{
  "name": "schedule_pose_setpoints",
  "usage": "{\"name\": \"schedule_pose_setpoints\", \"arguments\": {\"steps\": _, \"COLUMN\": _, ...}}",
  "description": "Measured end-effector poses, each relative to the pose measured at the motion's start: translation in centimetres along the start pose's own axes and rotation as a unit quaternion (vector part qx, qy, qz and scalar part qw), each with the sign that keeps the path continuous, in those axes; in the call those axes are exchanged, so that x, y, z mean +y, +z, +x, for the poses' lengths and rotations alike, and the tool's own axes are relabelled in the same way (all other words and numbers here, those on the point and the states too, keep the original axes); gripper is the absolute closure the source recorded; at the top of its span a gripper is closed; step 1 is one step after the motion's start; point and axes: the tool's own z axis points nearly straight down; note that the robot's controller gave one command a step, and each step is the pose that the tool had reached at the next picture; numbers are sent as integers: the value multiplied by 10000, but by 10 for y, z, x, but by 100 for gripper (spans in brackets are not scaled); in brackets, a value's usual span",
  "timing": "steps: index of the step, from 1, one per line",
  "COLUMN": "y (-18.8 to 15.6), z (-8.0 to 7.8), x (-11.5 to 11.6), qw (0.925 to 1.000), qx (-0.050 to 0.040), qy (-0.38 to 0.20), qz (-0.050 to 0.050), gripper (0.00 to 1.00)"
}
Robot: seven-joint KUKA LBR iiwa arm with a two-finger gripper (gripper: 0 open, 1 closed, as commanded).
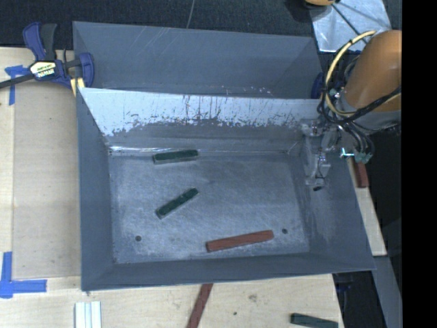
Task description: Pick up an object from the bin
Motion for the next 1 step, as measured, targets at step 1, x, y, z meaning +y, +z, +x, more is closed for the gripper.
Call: {"name": "schedule_pose_setpoints", "arguments": {"steps": 1, "y": -5, "z": -2, "x": 0, "qw": 10000, "qx": -38, "qy": -13, "qz": 7, "gripper": 0}}
